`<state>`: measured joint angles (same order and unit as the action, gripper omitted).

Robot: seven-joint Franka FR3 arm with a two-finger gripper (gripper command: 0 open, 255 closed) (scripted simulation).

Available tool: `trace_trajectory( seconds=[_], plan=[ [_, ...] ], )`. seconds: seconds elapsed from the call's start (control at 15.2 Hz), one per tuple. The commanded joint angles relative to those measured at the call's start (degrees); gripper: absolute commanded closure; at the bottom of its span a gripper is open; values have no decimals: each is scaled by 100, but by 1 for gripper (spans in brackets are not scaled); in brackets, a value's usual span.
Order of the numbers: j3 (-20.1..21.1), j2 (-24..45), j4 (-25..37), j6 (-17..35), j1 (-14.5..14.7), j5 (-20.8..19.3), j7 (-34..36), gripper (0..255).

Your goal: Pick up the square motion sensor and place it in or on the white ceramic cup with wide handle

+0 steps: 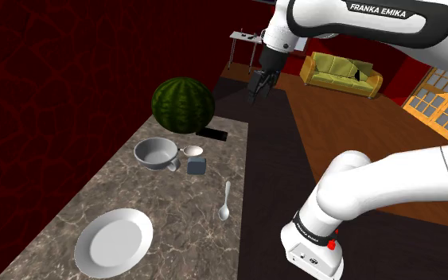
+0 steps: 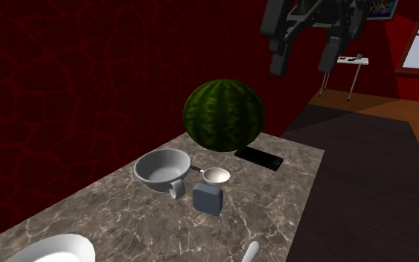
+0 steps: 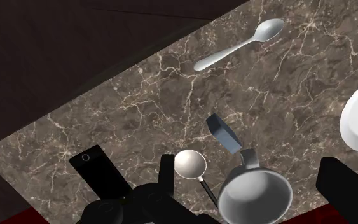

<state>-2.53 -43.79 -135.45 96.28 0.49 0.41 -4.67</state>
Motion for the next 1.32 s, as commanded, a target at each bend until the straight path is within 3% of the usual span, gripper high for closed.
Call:
trace_trajectory(
  seconds=[0.0, 0.66, 1.25],
  plan=[
    [0, 0, 0, 0, 0, 0, 0, 0],
    [390, 1326, -669, 1827, 160, 113, 375, 0],
    [719, 3092, -606, 3370, 250, 47, 772, 0]
  ],
)
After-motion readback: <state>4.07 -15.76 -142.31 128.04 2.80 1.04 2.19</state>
